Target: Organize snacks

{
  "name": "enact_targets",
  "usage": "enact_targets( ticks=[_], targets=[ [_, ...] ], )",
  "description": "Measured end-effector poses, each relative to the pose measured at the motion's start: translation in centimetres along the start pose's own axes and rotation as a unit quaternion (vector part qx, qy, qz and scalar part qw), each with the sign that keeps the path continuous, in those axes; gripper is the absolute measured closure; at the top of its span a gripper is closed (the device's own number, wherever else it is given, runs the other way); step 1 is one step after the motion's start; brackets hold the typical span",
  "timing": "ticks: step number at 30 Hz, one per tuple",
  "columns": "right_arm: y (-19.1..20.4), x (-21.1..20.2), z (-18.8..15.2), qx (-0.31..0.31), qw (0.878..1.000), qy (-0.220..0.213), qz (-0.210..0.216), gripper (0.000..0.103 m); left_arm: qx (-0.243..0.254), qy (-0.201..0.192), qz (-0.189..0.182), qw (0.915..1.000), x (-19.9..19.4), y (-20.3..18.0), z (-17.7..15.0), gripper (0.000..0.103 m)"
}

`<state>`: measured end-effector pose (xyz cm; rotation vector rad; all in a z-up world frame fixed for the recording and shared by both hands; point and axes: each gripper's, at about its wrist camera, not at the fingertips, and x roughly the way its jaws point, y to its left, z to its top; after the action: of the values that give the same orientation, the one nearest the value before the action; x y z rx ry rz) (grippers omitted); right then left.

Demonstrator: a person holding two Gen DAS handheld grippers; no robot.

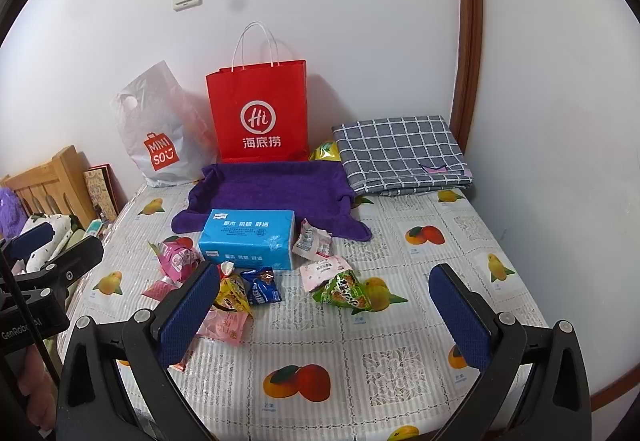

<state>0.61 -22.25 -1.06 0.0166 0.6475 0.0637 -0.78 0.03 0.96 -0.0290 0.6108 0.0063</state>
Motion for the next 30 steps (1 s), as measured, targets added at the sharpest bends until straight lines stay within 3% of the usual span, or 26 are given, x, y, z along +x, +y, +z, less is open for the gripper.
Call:
enact_targets(
  ticks=[30],
  targets=[
    [0.35,-0.16,-0.47,-0.003,1.000,-0.003,0.006,0.000,0.002,-0.001,-0.002,1.0000,-0.15,-0.36,0.17,0.001]
  ],
)
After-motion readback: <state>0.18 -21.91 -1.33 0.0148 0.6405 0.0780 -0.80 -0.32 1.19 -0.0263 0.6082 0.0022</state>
